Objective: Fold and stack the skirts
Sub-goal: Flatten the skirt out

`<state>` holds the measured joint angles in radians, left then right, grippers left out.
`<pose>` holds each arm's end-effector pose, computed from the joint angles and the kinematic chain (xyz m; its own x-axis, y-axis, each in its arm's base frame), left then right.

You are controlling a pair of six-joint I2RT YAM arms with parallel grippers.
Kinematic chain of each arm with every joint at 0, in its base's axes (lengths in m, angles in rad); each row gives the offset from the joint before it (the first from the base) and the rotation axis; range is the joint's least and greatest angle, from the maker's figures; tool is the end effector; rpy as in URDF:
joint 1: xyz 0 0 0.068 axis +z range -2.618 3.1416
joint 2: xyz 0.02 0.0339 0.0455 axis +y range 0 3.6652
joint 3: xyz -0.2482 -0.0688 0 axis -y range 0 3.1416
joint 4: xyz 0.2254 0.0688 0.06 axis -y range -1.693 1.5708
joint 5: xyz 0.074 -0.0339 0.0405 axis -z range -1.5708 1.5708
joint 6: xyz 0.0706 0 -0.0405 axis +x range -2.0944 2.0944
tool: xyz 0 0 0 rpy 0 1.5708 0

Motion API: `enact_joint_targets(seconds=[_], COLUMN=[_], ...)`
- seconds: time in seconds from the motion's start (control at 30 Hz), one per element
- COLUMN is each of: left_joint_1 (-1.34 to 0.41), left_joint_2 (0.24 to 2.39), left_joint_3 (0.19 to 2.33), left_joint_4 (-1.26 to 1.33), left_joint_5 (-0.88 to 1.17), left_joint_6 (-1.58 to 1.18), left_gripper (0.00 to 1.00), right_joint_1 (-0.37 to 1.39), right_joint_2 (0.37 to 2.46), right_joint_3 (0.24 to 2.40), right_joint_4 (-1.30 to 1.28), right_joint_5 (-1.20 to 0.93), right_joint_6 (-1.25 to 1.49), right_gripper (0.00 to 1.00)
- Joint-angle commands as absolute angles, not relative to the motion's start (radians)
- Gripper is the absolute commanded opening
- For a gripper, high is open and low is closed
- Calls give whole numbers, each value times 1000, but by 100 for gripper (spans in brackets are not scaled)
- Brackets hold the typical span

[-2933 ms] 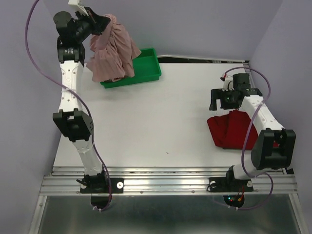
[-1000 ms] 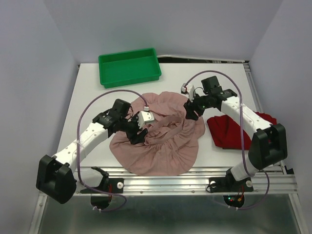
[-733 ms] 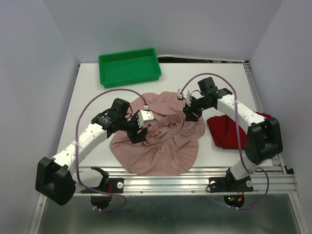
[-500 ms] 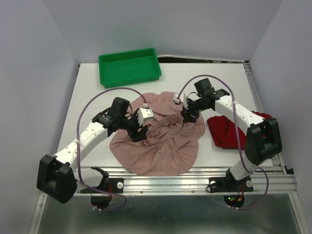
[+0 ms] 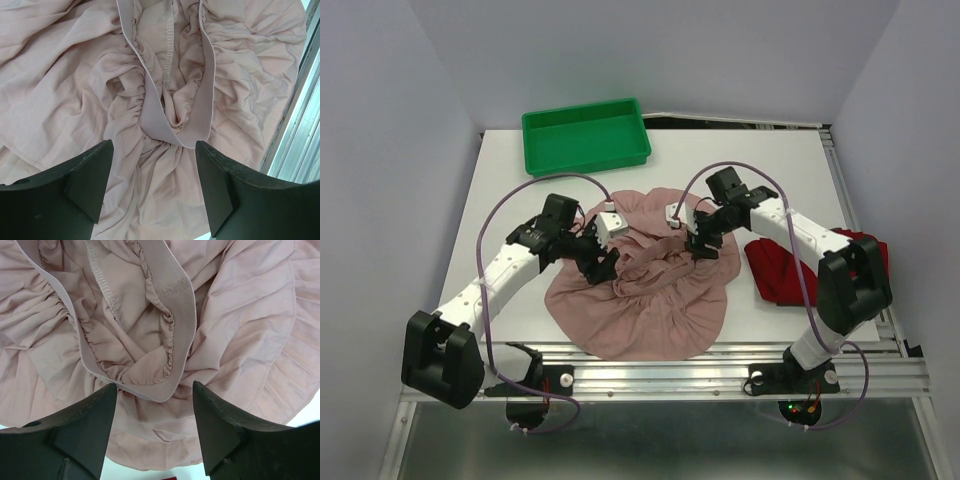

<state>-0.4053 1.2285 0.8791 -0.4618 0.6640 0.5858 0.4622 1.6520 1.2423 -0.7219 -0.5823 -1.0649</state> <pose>0.2202 -0.1418 0.2325 -0.1680 0.5459 -0.8209 0.9521 0.3056 0.0084 0.2757 0.1807 0.2058 0.1163 -0.7583 -0.6415 -0.9906 -0.0413 -0.1307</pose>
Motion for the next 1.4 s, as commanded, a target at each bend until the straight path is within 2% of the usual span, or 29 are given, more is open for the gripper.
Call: enact_joint_targets(seconds=[0.0,0.07,0.2,0.53,0.67,0.97,1.03,1.07,1.1,1.13,1.37], left_joint_1=[-396,-396,-394,-394,-394,-396,-396,-396,-397,-399,-541], left_joint_2=[1216,1215,1223,1262,1264,1236,1223,1217,1209,1189,1137], left_joint_3=[927,925,917,928,933,897,884,881,868,862,793], left_joint_4=[-476,-489,-517,-515,-506,-482,-479,-485,-486,-486,-456], left_joint_5=[696,696,675,647,641,600,594,598,603,600,511], left_joint_6=[595,617,661,696,686,686,698,710,736,747,766], left_gripper=[79,78,78,78,78,80,82,91,94,96,92], right_joint_1=[476,476,485,485,485,485,494,494,494,494,494], right_joint_2=[1664,1669,1652,1621,1664,1698,1694,1692,1689,1681,1640], right_joint_3=[1239,1249,1244,1224,1245,1266,1269,1273,1278,1288,1299], right_joint_4=[-726,-736,-761,-824,-793,-738,-738,-735,-735,-732,-673], right_joint_5=[-560,-557,-549,-531,-525,-552,-546,-545,-543,-538,-512], right_joint_6=[-1108,-1112,-1134,-1203,-1177,-1109,-1101,-1092,-1082,-1047,-930], right_gripper=[65,57,56,69,70,52,35,29,11,2,1])
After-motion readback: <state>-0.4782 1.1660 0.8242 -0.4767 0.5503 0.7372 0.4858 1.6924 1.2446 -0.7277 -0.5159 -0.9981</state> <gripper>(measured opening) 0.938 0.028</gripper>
